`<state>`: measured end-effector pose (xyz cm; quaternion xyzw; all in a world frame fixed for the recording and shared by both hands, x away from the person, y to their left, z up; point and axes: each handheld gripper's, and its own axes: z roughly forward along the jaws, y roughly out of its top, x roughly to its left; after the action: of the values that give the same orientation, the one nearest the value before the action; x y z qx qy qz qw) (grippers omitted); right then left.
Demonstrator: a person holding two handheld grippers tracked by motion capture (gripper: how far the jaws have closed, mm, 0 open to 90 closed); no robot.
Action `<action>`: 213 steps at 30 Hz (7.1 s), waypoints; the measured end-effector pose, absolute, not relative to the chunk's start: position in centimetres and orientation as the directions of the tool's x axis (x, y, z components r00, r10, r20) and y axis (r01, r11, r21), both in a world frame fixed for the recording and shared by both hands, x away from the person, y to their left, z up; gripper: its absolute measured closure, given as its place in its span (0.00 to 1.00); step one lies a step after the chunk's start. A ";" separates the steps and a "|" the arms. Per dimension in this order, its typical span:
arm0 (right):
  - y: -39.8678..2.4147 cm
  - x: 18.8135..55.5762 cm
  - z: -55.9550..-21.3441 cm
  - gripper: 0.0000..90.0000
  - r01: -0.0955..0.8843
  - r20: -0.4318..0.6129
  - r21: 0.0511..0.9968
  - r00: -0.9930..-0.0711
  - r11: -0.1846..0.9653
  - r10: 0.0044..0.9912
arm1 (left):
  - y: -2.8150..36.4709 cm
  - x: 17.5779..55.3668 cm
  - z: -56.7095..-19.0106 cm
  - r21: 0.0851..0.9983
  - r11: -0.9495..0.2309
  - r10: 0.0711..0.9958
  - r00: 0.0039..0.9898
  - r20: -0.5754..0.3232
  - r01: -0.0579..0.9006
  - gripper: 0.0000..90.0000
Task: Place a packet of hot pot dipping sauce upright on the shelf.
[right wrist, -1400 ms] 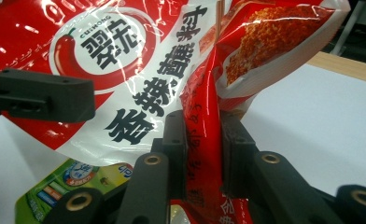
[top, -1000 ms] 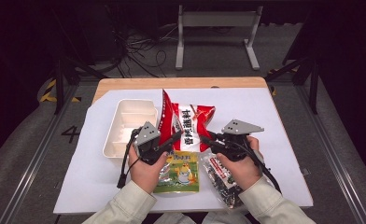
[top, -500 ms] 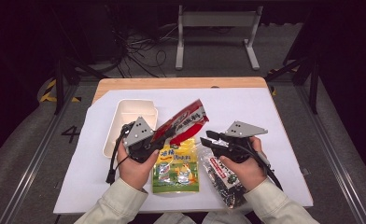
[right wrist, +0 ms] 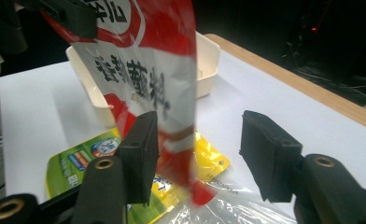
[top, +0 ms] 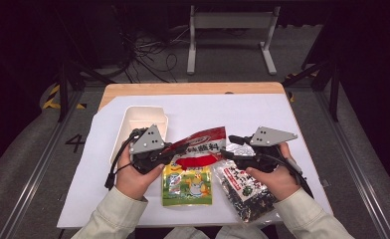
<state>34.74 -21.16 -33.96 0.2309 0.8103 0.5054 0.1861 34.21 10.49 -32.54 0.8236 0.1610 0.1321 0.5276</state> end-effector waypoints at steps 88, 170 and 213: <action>-26.6 33.8 -35.4 0.67 0.255 0.063 0.943 -0.768 0.214 0.637 | 20.5 41.5 -31.7 0.943 -0.245 0.542 0.838 -0.060 0.226 0.99; -28.0 31.8 -38.6 0.62 0.315 0.133 0.933 -0.753 0.176 0.645 | 20.7 51.1 -35.9 0.801 -0.523 0.754 0.597 0.275 0.291 1.00; -28.1 31.6 -39.3 0.60 0.330 0.152 0.929 -0.751 0.165 0.643 | 20.6 50.8 -38.3 0.668 -0.554 0.762 0.626 0.166 0.496 1.00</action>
<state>31.62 -28.11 -39.27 0.3241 0.7503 0.5590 0.1399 50.80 20.57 -38.28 0.8523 0.3690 0.2251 0.2946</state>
